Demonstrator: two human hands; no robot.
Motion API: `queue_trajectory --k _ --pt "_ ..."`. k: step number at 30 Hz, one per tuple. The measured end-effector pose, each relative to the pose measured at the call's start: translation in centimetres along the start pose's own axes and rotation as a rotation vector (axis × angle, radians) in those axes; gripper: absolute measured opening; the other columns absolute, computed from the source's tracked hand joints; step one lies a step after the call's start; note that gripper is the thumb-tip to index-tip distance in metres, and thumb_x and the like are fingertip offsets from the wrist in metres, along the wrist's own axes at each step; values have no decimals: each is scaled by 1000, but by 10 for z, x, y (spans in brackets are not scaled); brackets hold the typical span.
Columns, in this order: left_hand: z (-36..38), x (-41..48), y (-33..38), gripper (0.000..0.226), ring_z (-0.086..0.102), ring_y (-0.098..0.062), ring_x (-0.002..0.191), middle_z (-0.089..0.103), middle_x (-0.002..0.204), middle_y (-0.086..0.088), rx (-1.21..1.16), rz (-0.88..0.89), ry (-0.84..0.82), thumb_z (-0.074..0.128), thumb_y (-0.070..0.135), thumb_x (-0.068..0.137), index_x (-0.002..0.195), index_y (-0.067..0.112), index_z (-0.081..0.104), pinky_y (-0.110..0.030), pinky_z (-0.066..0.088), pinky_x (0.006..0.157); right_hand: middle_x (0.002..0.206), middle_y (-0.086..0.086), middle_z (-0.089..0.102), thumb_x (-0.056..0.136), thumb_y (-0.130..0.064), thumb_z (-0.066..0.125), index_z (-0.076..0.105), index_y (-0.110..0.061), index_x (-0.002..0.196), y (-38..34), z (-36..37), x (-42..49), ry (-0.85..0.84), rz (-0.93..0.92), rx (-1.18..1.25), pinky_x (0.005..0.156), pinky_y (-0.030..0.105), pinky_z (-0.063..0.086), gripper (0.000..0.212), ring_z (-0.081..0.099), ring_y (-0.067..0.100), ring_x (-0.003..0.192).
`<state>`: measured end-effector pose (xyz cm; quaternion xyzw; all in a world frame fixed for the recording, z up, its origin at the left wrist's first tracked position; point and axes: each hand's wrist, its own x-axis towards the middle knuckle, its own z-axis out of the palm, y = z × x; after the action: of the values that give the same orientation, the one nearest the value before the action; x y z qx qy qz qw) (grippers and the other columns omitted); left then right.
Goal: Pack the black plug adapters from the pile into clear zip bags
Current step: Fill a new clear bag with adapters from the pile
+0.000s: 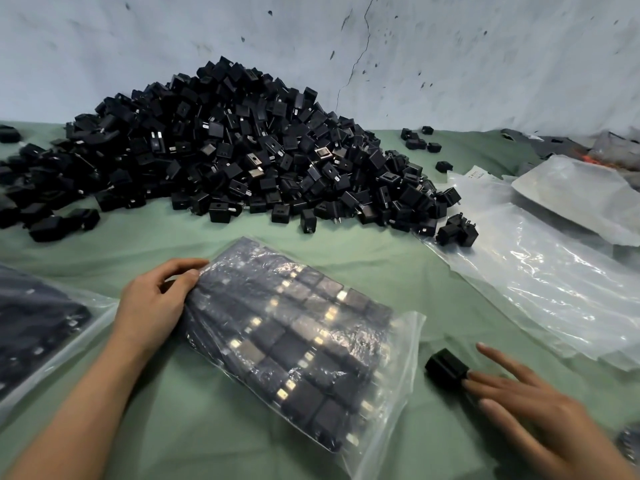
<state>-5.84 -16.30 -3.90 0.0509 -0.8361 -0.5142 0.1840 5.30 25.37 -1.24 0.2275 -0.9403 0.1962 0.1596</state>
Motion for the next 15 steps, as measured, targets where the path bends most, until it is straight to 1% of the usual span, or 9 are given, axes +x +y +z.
queue_trajectory --k 1,2,4,5,7,9,11,13,15 --pt "0 0 0 26 59 6 87 70 97 16 2 2 0 56 14 94 96 34 72 -17 42 74 103 -16 70 98 -50 32 77 -19 91 -7 3 1 -1 -33 -14 92 27 47 55 49 9 122" --pt "0 0 0 27 59 7 85 70 96 16 1 3 0 56 13 94 96 35 72 -15 43 73 104 -15 70 99 -50 29 77 -18 91 -13 6 3 8 -62 -26 89 32 48 58 52 11 119" --pt "0 0 -1 28 59 12 82 70 96 15 -2 10 0 56 11 93 95 35 72 -7 43 71 106 -13 70 100 -47 29 77 -18 92 -25 12 8 45 -112 -36 88 34 48 57 53 13 118" --pt "1 1 -1 29 59 13 81 70 96 15 -4 13 0 56 10 93 94 35 72 -2 42 70 107 -12 69 101 -45 29 77 -18 94 -30 15 11 63 -127 -39 89 34 47 56 53 14 119" --pt "0 1 -2 32 59 13 80 71 95 15 -6 19 0 57 9 93 92 38 71 0 40 68 114 -8 68 101 -44 28 75 -17 99 -41 20 18 80 -145 -59 91 33 47 55 53 17 121" --pt "0 1 -3 34 59 13 80 71 95 15 -8 34 -3 57 9 93 90 40 71 1 40 67 123 -5 63 100 -45 28 72 -16 109 -50 28 23 42 -153 -75 94 32 46 53 53 22 123" --pt "-1 2 -4 35 59 12 80 71 95 15 -11 40 -7 57 9 93 90 41 70 0 41 67 128 -4 61 98 -47 30 69 -19 115 -56 37 24 -8 -149 -115 94 29 45 51 53 25 124" --pt "0 2 -4 35 59 13 80 70 95 16 -12 38 -8 57 9 93 89 41 70 0 41 67 128 -6 60 97 -52 29 67 -24 118 -60 43 23 -45 -116 -136 91 25 41 52 53 17 124" --pt "0 3 -5 34 60 12 79 71 94 16 -19 36 -2 57 10 93 89 41 70 0 41 67 131 -7 57 97 -55 26 62 -29 123 -62 43 24 -88 -104 -119 93 21 38 52 46 11 125"
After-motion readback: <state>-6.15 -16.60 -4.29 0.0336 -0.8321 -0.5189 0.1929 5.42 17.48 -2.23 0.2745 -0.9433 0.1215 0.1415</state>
